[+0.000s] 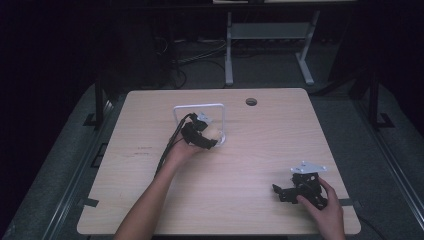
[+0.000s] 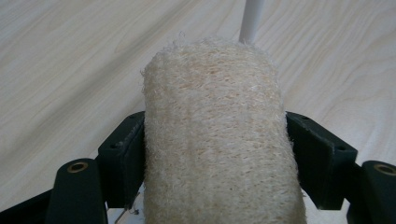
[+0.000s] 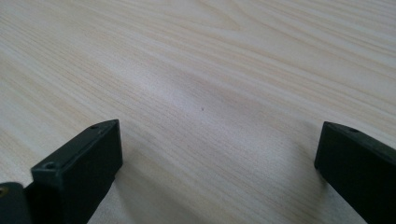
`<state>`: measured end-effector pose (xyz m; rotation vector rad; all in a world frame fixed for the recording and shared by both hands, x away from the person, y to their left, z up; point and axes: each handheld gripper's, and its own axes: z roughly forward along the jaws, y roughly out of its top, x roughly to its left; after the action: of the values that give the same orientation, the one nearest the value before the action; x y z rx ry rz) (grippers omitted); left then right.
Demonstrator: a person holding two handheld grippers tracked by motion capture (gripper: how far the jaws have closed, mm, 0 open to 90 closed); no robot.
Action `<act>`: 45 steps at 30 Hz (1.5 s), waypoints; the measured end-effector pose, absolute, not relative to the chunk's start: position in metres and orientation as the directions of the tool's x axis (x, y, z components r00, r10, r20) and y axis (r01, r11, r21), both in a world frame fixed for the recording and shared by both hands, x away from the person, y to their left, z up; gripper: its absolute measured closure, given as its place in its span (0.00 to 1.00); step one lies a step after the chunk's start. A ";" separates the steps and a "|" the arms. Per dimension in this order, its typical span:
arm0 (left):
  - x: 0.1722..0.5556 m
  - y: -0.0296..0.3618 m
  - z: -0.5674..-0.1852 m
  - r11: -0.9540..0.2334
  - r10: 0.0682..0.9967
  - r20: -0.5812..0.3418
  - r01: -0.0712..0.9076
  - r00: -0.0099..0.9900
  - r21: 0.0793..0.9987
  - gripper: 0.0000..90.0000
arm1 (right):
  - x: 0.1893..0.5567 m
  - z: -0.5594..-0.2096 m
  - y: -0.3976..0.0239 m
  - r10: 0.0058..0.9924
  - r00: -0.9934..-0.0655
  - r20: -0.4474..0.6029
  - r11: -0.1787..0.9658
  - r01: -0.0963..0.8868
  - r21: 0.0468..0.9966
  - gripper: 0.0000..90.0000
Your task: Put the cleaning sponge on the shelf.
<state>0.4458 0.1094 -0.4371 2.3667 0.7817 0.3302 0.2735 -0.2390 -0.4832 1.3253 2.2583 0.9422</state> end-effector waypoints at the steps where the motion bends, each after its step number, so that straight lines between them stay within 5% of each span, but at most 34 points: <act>1: 0.446 0.108 -0.438 -0.639 0.607 0.044 0.454 0.793 0.621 0.29 | 0.273 -0.483 -0.239 0.867 -0.497 0.028 0.338 0.630 0.699 0.01; 31: 0.448 0.106 -0.439 -0.645 0.616 0.051 0.466 0.786 0.606 0.25 | 0.273 -0.483 -0.239 0.867 -0.497 0.027 0.339 0.629 0.699 0.01; 45: 0.432 0.122 -0.427 -0.573 0.661 0.034 0.474 0.750 0.669 0.20 | 0.274 -0.483 -0.239 0.867 -0.497 0.027 0.339 0.629 0.700 0.01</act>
<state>0.4319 0.1224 -0.4265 2.2901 0.8481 0.3700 0.2735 -0.2390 -0.4832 1.3245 2.2581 0.9424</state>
